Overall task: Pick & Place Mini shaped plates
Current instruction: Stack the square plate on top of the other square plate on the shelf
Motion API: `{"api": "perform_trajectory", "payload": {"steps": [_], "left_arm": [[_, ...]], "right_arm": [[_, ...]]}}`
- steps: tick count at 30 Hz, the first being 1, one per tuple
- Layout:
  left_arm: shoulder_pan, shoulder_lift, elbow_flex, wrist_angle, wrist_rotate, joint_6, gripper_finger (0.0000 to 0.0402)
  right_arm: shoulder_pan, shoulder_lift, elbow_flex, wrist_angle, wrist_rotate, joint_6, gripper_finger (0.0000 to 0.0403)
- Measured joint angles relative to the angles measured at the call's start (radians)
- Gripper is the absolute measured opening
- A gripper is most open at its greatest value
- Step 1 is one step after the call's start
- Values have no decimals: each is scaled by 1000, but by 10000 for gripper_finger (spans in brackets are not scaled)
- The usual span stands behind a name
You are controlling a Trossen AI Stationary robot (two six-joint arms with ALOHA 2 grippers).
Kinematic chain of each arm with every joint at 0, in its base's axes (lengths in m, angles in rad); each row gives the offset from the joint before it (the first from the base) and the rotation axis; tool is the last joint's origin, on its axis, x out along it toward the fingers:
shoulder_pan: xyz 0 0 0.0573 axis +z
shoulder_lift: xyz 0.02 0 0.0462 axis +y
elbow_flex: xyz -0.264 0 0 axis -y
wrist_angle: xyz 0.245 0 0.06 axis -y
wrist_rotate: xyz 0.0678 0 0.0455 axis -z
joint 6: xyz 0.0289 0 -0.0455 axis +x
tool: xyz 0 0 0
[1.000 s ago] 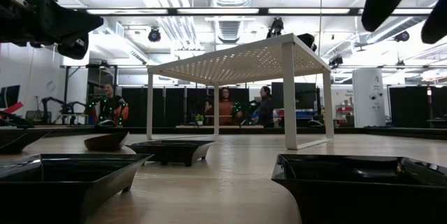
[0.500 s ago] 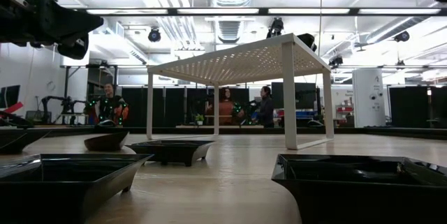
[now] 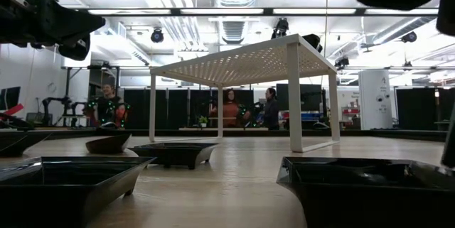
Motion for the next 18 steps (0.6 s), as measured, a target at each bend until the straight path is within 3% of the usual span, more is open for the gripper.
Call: {"api": "perform_trajectory", "payload": {"steps": [18], "left_arm": [[0,0,0,0,0,0,0]], "right_arm": [[-2,16,-17,42,51,-55,67]]}}
